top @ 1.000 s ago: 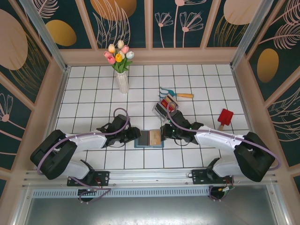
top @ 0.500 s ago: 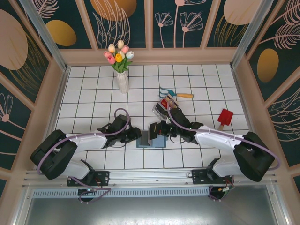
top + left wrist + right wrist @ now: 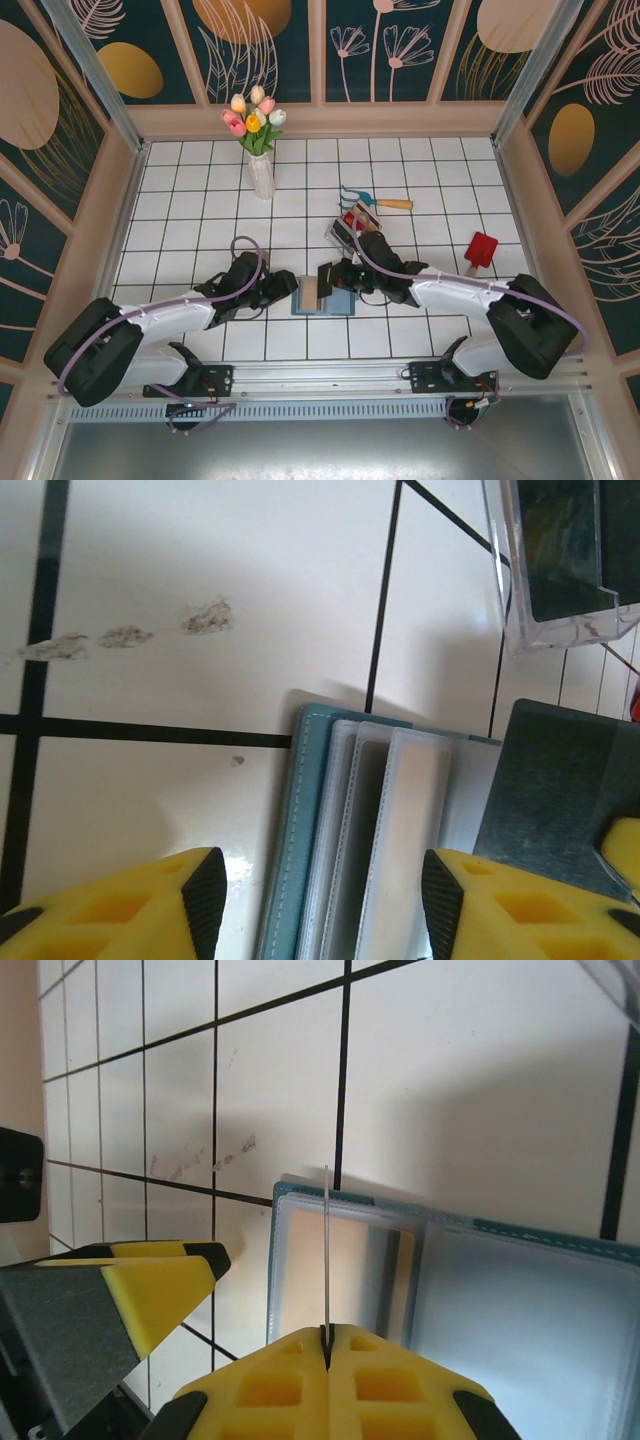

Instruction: Put the credit cards into the card holder

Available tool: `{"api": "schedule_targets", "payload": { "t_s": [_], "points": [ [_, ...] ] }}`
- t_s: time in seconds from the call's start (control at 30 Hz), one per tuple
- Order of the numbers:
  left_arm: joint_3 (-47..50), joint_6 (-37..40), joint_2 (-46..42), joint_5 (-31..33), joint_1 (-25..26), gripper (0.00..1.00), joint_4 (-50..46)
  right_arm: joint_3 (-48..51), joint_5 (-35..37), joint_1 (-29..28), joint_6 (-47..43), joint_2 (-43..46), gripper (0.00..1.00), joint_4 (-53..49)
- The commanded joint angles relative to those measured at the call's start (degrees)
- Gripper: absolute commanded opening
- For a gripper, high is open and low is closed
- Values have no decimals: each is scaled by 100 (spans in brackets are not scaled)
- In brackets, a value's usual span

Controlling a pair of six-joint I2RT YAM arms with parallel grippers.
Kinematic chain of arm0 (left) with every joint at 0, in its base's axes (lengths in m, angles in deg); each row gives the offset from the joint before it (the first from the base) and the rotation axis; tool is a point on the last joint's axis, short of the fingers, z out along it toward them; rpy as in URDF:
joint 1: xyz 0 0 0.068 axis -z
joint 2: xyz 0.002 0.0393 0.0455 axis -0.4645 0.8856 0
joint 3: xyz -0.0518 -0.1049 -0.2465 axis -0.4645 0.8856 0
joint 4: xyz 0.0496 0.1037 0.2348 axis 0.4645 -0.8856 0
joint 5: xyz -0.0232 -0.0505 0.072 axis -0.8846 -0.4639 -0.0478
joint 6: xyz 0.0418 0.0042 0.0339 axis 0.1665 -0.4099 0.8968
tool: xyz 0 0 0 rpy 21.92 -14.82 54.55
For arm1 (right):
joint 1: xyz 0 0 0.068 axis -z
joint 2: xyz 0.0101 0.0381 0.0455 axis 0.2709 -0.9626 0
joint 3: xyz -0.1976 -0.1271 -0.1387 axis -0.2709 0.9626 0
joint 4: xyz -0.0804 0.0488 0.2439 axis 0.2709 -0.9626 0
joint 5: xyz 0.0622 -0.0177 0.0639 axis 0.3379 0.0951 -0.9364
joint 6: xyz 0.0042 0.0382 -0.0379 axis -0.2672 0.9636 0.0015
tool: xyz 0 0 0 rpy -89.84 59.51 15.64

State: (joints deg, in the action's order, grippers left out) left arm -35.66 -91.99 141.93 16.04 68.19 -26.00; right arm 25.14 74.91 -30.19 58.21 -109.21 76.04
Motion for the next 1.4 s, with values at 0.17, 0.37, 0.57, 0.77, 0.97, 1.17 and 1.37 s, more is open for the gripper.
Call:
{"api": "schedule_targets", "payload": {
  "t_s": [0.17, 0.37, 0.57, 0.77, 0.97, 1.17, 1.37],
  "points": [
    [-492, 477, 665, -379, 26, 58, 106, 651, 137, 126, 265, 580, 3, 470],
    [-540, 484, 871, -367, 25, 56, 20, 868, 13, 117, 429, 437, 3, 1047],
    [-549, 504, 966, -393, 36, 54, -9, 895, -88, 83, 481, 148, 3, 1307],
    [-550, 512, 1016, -418, 43, 53, -50, 895, 114, -23, 474, 89, 2, 1091],
    [-525, 521, 1004, -406, 45, 53, -54, 862, 275, -32, 395, 440, 2, 806],
    [-562, 530, 1074, -448, 49, 51, -51, 928, 228, -54, 412, 320, 2, 876],
    [-549, 539, 1066, -450, 50, 49, -85, 944, 289, -184, 431, 98, 2, 955]
  ]
}}
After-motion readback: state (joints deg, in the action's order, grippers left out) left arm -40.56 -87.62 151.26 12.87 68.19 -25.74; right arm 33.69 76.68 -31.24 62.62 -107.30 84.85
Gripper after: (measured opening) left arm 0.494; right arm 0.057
